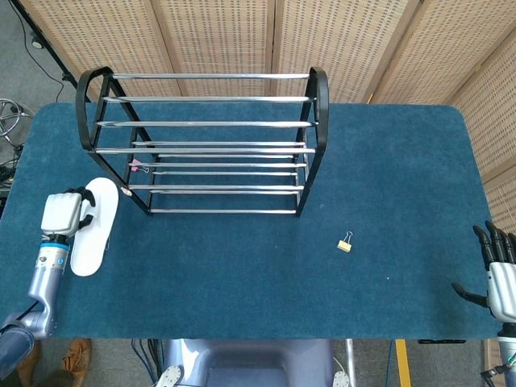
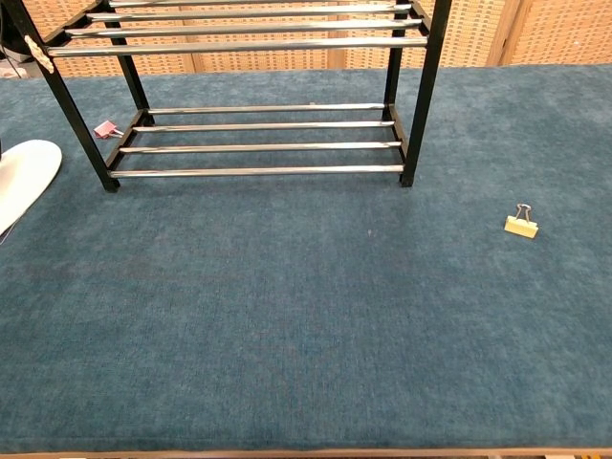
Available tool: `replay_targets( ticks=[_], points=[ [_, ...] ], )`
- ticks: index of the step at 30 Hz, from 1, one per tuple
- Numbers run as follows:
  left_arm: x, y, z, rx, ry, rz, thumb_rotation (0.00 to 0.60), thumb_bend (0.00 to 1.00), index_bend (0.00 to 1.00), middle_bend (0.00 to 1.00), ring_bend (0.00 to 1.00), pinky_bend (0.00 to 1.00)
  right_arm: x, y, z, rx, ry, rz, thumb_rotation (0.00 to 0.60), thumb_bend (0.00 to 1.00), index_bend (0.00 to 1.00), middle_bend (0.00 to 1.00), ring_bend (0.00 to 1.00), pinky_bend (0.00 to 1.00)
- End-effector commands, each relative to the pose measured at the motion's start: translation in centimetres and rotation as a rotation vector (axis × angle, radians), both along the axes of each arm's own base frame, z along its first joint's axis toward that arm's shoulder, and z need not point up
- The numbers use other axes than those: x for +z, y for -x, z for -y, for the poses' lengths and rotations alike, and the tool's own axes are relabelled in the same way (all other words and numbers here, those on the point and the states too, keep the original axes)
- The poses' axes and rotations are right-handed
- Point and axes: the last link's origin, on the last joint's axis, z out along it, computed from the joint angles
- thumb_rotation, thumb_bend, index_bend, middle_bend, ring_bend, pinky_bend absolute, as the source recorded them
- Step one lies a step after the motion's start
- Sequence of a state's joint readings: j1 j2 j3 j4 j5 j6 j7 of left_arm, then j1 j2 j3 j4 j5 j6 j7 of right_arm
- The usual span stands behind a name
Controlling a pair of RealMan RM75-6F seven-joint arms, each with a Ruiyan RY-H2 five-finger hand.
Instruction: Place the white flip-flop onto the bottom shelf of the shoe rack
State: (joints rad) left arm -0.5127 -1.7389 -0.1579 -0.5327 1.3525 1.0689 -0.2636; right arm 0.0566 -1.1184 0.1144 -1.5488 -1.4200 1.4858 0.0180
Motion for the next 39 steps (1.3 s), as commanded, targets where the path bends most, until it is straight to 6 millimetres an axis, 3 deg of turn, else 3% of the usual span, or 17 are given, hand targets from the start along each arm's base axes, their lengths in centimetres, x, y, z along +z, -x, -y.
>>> replay_targets(
  ticks=[1, 13, 25, 32, 39],
  points=[
    [-0.2, 0.0, 0.2, -0.01, 0.008, 0.011, 0.6, 0.48, 0.67, 0.5, 0.49, 0.63, 0.0, 0.0, 0.0, 0.0, 0.0, 0.002, 0.6, 0.0, 0.0, 0.0, 0.0, 0.0],
    [0.8, -0.3, 2.1, -0.139, 0.053, 0.065, 0.6, 0.5, 0.71, 0.53, 0.51, 0.64, 0.1, -0.1, -0.1, 0.002, 0.0, 0.004, 0.6, 0.0, 0.0, 0.0, 0.0, 0.0],
    [2.2, -0.2, 6.4, -0.248, 0.157, 0.137, 0.6, 0.5, 0.71, 0.53, 0.51, 0.64, 0.3, -0.2, -0.2, 0.008, 0.005, 0.011, 0.6, 0.0, 0.0, 0.0, 0.0, 0.0],
    [1.7, -2.5, 7.6, -0.384, 0.226, 0.172, 0.6, 0.5, 0.71, 0.53, 0.51, 0.64, 0.2, -0.2, -0.2, 0.008, 0.003, 0.015, 0.6, 0.0, 0.0, 0.0, 0.0, 0.0],
    [-0.3, -6.1, 6.5, -0.488, 0.275, 0.164, 0.6, 0.5, 0.71, 0.53, 0.51, 0.64, 0.3, -0.2, -0.2, 0.005, 0.004, 0.015, 0.6, 0.0, 0.0, 0.0, 0.0, 0.0]
  ],
)
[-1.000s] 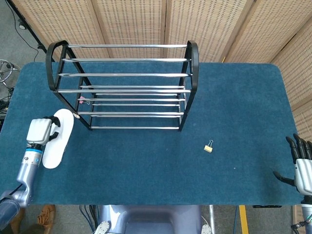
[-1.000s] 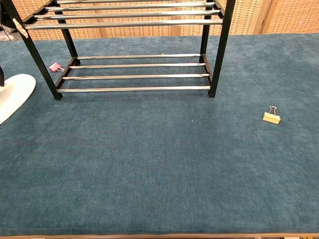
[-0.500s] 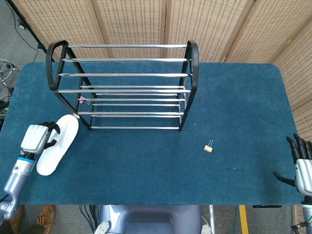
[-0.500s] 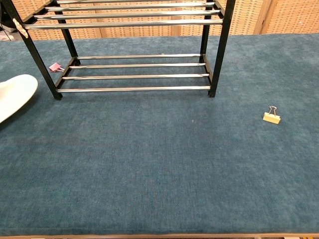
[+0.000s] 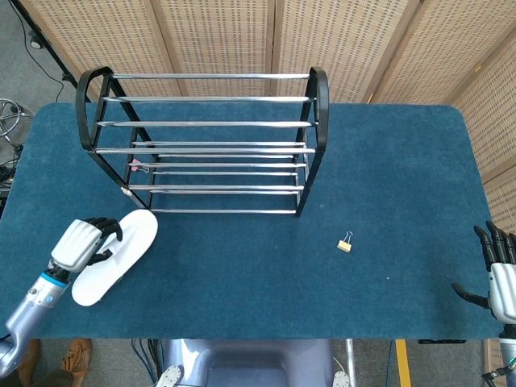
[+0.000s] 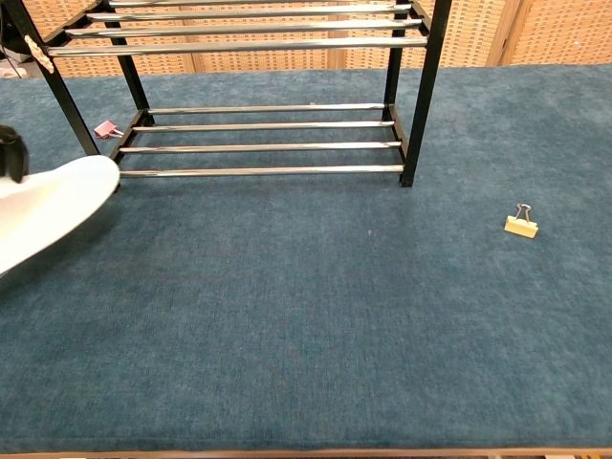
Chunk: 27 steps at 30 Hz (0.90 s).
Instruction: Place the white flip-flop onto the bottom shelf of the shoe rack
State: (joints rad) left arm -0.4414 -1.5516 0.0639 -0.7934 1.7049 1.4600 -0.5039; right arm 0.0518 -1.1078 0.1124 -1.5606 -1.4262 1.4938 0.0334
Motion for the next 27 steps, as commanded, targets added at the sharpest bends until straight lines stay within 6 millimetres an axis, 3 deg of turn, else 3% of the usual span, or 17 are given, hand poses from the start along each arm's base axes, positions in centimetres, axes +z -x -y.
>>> replay_targets(
  ticks=[1, 15, 27],
  points=[
    [-1.1, -2.0, -0.7, -0.051, 0.028, -0.005, 0.6, 0.5, 0.71, 0.53, 0.51, 0.64, 0.1, 0.0, 0.0, -0.001, 0.002, 0.0, 0.6, 0.0, 0.0, 0.0, 0.0, 0.0],
    [-5.3, -8.8, -3.5, -0.177, 0.042, -0.029, 0.6, 0.5, 0.72, 0.53, 0.51, 0.64, 0.4, 0.5, 0.2, -0.016, 0.009, 0.01, 0.6, 0.0, 0.0, 0.0, 0.0, 0.0],
    [-7.4, -10.7, -5.7, -0.159, 0.038, -0.053, 0.6, 0.49, 0.72, 0.53, 0.51, 0.64, 0.7, 0.8, 0.1, -0.026, 0.018, 0.022, 0.6, 0.0, 0.0, 0.0, 0.0, 0.0]
  ],
)
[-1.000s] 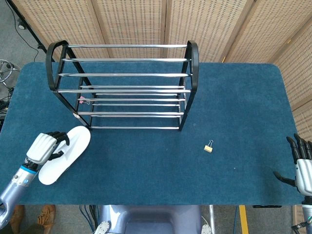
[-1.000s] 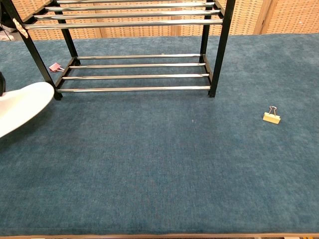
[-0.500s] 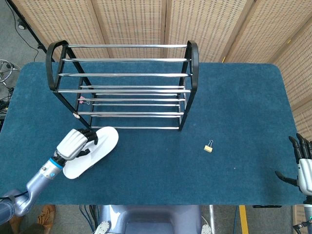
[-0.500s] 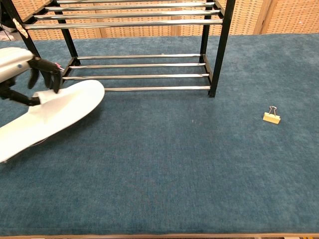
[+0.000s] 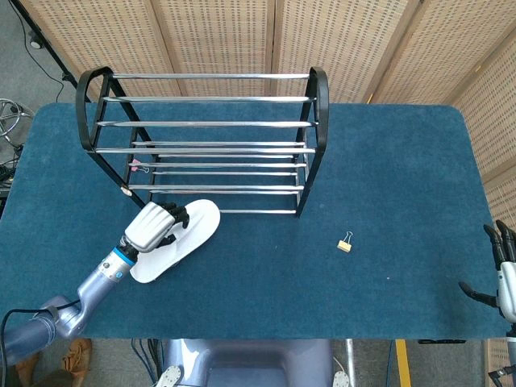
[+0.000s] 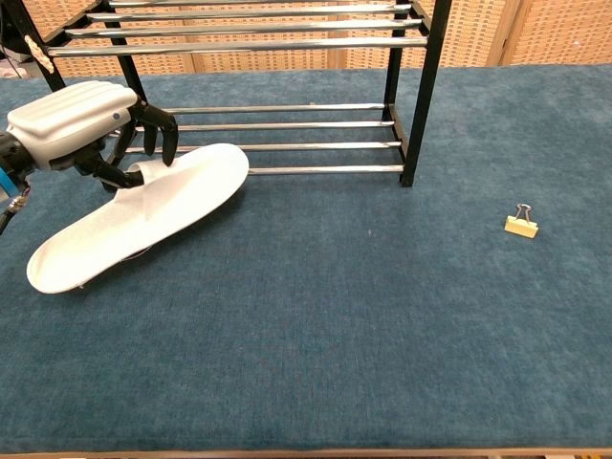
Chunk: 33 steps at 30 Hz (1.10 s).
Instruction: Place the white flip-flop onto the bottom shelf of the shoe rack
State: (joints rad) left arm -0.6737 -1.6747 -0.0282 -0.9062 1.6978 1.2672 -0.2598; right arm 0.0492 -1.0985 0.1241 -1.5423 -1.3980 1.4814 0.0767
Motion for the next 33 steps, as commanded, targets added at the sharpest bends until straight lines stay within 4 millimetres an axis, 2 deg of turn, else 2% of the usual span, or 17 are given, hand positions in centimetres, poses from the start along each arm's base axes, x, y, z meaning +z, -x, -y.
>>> replay_targets(
  ticks=[1, 12, 17, 33],
  points=[
    [-0.4, -0.2, -0.5, 0.01, 0.003, 0.002, 0.6, 0.49, 0.72, 0.53, 0.51, 0.64, 0.0, 0.0, 0.0, -0.001, 0.0, 0.002, 0.6, 0.0, 0.0, 0.0, 0.0, 0.0],
    [-1.6, -1.1, -2.4, 0.083, -0.02, 0.025, 0.6, 0.49, 0.72, 0.53, 0.51, 0.64, -0.2, 0.1, 0.2, -0.006, -0.015, 0.026, 0.6, 0.0, 0.0, 0.0, 0.0, 0.0],
    [-2.3, -2.2, -3.6, 0.152, -0.055, 0.038, 0.6, 0.49, 0.72, 0.53, 0.51, 0.64, -0.1, 0.4, 0.3, -0.015, -0.026, 0.036, 0.6, 0.0, 0.0, 0.0, 0.0, 0.0],
    [-2.7, -4.1, -6.2, 0.215, -0.105, -0.017, 0.6, 0.49, 0.72, 0.53, 0.51, 0.64, 0.2, 0.9, 0.4, -0.031, -0.02, 0.048, 0.6, 0.0, 0.0, 0.0, 0.0, 0.0]
  ],
)
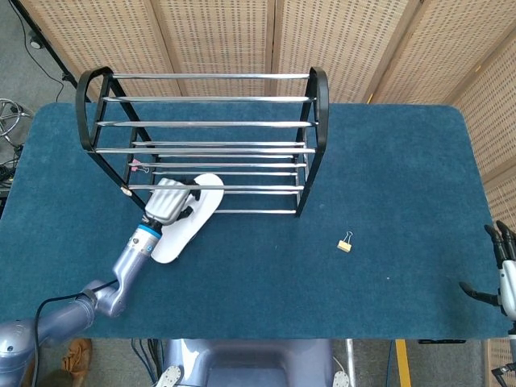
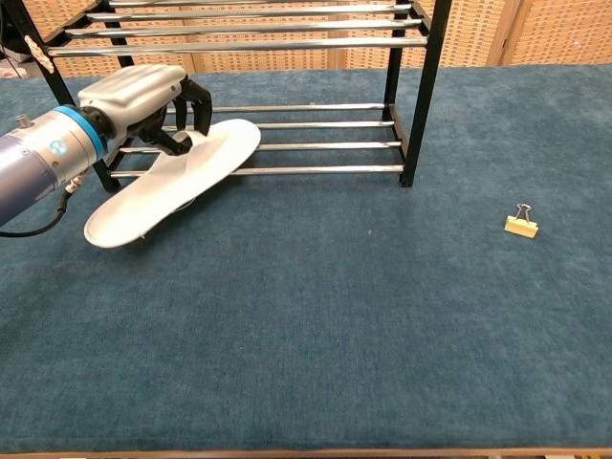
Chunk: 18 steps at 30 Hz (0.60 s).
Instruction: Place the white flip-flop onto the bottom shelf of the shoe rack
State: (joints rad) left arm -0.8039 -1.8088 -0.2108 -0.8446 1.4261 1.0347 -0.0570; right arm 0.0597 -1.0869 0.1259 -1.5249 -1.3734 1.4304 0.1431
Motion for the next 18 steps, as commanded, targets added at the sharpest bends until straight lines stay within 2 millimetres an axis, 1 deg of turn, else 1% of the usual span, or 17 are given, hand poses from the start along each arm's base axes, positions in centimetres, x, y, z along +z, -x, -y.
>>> replay_targets(
  ticks=[1, 14, 18],
  points=[
    [0.1, 0.0, -0.5, 0.018, -0.009, -0.003, 0.6, 0.49, 0.72, 0.53, 0.51, 0.64, 0.1, 0.1, 0.0, -0.004, 0.001, 0.001, 0.6, 0.0, 0.0, 0.0, 0.0, 0.0],
    [0.3, -0.1, -1.9, 0.079, -0.051, -0.026, 0.6, 0.48, 0.72, 0.53, 0.51, 0.64, 0.0, 0.2, 0.2, -0.009, -0.006, 0.011, 0.6, 0.0, 0.0, 0.0, 0.0, 0.0],
    [0.4, -0.3, -2.6, 0.091, -0.057, -0.03, 0.6, 0.48, 0.72, 0.53, 0.51, 0.64, 0.2, 0.4, 0.1, -0.015, 0.0, 0.016, 0.6, 0.0, 0.0, 0.0, 0.0, 0.0]
  ],
)
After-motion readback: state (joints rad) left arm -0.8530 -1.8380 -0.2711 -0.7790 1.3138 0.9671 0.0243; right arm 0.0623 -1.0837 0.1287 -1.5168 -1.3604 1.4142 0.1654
